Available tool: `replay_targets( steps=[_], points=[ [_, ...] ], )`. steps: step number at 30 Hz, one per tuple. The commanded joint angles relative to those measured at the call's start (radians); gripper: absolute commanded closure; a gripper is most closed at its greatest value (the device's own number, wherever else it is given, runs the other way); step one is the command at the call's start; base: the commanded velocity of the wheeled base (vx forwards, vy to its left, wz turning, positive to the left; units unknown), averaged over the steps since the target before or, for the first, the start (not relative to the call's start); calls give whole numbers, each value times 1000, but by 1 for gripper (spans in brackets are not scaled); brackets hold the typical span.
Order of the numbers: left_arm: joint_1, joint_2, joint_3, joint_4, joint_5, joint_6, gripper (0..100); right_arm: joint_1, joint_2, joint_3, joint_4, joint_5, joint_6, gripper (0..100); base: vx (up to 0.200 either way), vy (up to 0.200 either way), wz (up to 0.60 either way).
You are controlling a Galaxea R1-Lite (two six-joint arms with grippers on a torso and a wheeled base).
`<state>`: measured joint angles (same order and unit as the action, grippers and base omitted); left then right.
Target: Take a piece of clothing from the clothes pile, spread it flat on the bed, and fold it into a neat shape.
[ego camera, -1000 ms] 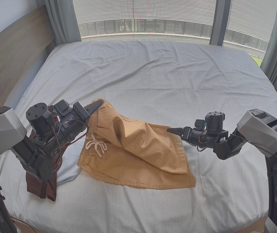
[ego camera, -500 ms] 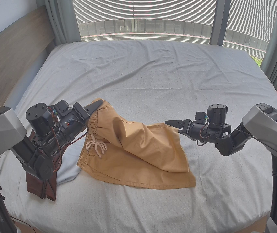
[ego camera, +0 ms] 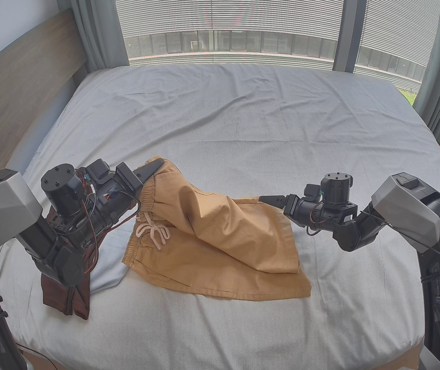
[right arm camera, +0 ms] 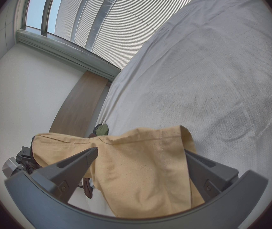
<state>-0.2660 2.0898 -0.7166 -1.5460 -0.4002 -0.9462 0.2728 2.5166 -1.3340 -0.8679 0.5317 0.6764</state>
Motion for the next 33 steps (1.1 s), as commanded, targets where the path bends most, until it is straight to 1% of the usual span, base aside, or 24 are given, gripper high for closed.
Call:
replay_targets(
  steps=[1, 4, 10, 11, 20, 24, 27, 28, 30, 31, 33],
  points=[
    [-1, -1, 2, 0, 0, 1, 100, 3, 25, -27, -17, 1, 14, 0, 0, 0, 0],
    [-1, 1, 2, 0, 0, 1, 100, 9, 30, -40, -69, 2, 49, 0, 0, 0, 0],
    [-1, 1, 2, 0, 0, 0, 100, 14, 42, -48, -74, 2, 55, 0, 0, 0, 0],
    [-1, 1, 2, 0, 0, 0, 100, 14, 50, -53, -74, 2, 57, 100, 0, 0, 0],
    [-1, 1, 2, 0, 1, 1, 100, 17, 97, -108, -82, -2, 58, 100, 0, 0, 0],
    [-1, 1, -1, 0, 0, 0, 100, 16, 93, -93, -111, -32, 58, 100, 0, 0, 0],
    [-2, 1, -7, 0, 0, -2, 100, 14, 67, -50, -148, -33, 60, 100, 0, 0, 0],
    [-1, -1, -14, 0, 0, -2, 100, 8, 5, 4, -177, -30, 68, 100, 0, 0, 0],
    [-1, -1, -21, 0, 0, -3, 100, 5, -33, 47, -194, -25, 78, 100, 0, 0, 0],
    [1, -7, -34, 0, 1, -5, 100, 0, -84, 108, -218, -19, 84, 100, 0, 0, 0],
    [4, -11, -38, 0, 1, -5, 100, -4, -117, 147, -238, -12, 84, 100, 0, 0, 0]
  ],
)
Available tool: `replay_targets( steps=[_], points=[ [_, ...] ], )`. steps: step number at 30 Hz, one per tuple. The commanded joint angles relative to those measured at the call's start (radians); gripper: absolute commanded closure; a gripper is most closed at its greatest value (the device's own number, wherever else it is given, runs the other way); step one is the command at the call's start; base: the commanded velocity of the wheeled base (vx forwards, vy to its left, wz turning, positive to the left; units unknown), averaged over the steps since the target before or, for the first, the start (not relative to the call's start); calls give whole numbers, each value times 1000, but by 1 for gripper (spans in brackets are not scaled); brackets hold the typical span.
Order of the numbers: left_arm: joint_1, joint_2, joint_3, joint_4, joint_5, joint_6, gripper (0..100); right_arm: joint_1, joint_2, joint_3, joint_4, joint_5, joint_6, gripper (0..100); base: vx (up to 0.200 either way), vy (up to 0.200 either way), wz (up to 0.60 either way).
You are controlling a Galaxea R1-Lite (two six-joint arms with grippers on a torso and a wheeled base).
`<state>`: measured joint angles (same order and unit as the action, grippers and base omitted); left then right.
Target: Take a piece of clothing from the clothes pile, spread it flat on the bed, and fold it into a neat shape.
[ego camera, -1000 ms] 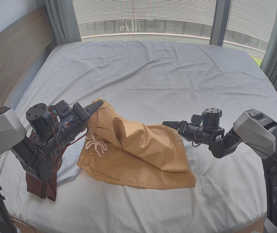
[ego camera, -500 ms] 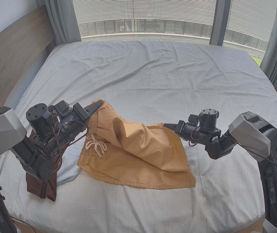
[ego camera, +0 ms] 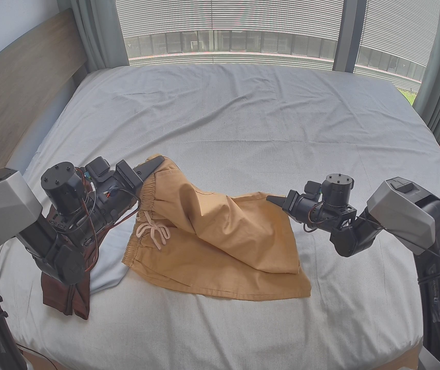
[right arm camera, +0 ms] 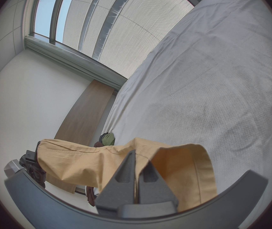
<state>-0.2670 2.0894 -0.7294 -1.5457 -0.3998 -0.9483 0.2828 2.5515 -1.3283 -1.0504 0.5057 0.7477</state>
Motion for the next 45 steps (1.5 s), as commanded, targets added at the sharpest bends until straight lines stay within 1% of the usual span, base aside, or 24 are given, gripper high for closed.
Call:
replay_targets(
  steps=[1, 4, 9, 17, 21, 22, 23, 27, 29, 32, 34, 38, 45],
  points=[
    [6, -22, -35, -1, -1, -3, 100, -20, -212, 221, -88, 31, 13, 100, 0, 0, 0],
    [6, -52, -45, -1, -1, -3, 100, -27, -301, 333, -128, 51, 13, 100, 0, 0, 0],
    [5, -120, -42, -1, -4, -3, 100, -36, -409, 480, -201, 60, 12, 100, 0, 0, 0],
    [6, -143, -33, -1, -2, -3, 100, -62, -490, 586, -295, 77, 13, 100, 0, 0, 0],
    [6, -138, -24, -1, -2, -1, 100, -76, -501, 644, -408, 83, 13, 100, 0, 0, 0],
    [6, -138, -24, -1, -2, -1, 100, -76, -501, 644, -408, 83, 13, 100, 0, 0, 0],
    [5, -137, -7, -1, -2, -1, 100, -85, -501, 661, -450, 83, 15, 100, 0, 0, 0],
    [8, -124, 8, -1, -4, 8, 100, -109, -505, 663, -464, 86, 18, 100, 0, 0, 0],
    [11, -123, 11, -1, -10, 34, 100, -126, -516, 663, -464, 88, 19, 100, 0, 0, 0],
    [31, -123, 30, -1, -24, 80, 100, -159, -527, 659, -467, 114, 22, 100, 0, 0, 0],
    [43, -121, 36, -1, -39, 94, 100, -174, -542, 663, -467, 137, 36, 100, 0, 0, 0],
    [63, -123, 36, -1, -51, 97, 100, -177, -563, 661, -471, 148, 61, 100, 0, 0, 0],
    [68, -124, 38, -1, -50, 102, 100, -189, -573, 655, -471, 149, 64, 100, 0, 0, 0]
  ],
)
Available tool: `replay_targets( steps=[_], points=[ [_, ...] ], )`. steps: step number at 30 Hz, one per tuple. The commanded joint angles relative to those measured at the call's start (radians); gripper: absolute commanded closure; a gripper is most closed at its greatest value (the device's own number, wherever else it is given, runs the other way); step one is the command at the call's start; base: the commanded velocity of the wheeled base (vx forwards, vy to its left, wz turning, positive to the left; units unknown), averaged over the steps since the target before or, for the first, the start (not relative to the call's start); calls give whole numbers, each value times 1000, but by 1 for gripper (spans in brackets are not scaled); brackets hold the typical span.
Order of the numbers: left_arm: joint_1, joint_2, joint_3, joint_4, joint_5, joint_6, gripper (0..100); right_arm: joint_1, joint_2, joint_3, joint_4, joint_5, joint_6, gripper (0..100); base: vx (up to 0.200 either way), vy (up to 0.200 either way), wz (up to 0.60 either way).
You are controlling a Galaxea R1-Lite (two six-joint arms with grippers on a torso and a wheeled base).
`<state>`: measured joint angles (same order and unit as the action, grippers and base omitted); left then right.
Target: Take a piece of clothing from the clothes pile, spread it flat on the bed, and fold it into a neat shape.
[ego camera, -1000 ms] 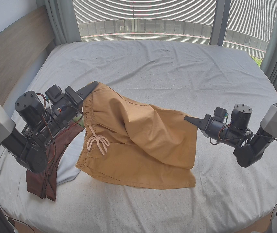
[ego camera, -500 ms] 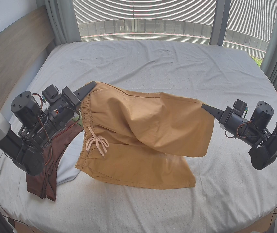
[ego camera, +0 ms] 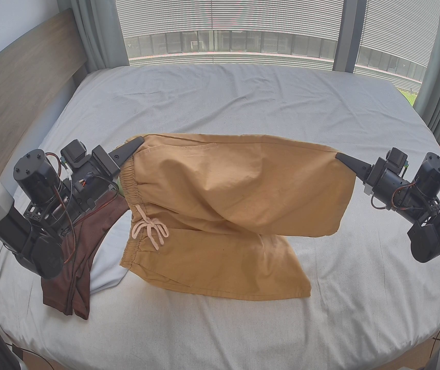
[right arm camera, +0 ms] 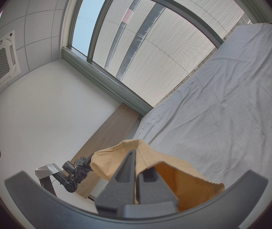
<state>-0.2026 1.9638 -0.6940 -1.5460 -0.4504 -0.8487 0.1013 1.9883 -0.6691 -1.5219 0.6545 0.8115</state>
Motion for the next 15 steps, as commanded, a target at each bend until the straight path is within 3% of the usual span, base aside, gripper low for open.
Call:
replay_targets(
  steps=[1, 15],
  points=[
    [6, 3, 4, 0, 1, 5, 100, -12, -9, -6, 0, 1, 0, 100, 0, 0, 0],
    [18, 1, 14, 0, 1, 30, 100, -31, -72, -4, -17, 28, 38, 100, 0, 0, 0]
  ],
)
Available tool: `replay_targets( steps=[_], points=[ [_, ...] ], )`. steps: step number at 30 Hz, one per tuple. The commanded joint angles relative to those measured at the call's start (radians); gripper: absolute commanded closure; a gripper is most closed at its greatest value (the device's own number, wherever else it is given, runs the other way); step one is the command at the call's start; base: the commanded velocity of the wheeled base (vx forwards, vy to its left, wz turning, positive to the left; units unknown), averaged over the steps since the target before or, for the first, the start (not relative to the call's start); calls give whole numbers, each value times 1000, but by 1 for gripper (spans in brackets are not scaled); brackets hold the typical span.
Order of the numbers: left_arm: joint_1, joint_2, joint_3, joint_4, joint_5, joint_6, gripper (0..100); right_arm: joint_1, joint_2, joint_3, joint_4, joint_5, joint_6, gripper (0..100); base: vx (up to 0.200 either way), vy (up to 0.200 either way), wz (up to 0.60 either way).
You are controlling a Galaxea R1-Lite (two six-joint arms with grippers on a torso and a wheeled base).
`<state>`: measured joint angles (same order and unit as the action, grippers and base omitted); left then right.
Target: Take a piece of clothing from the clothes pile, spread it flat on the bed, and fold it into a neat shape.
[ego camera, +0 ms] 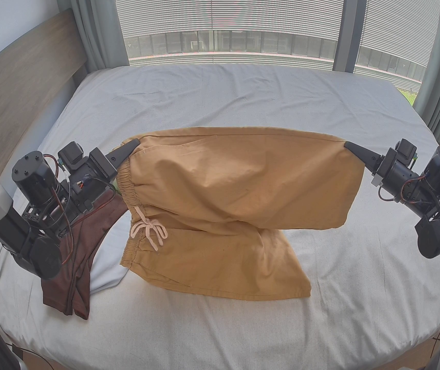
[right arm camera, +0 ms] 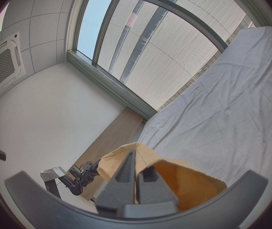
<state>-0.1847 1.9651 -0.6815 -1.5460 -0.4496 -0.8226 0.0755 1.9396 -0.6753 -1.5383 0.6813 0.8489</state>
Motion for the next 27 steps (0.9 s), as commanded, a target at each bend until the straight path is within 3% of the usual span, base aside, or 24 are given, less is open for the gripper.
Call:
replay_targets(
  steps=[1, 27],
  points=[
    [1, -2, 3, 0, 0, 13, 100, -5, -28, 3, 0, 1, 4, 100, 0, 0, 0],
    [33, 32, -6, 0, 2, 88, 100, -37, -45, 0, 0, 4, 19, 100, 0, 0, 0]
  ],
)
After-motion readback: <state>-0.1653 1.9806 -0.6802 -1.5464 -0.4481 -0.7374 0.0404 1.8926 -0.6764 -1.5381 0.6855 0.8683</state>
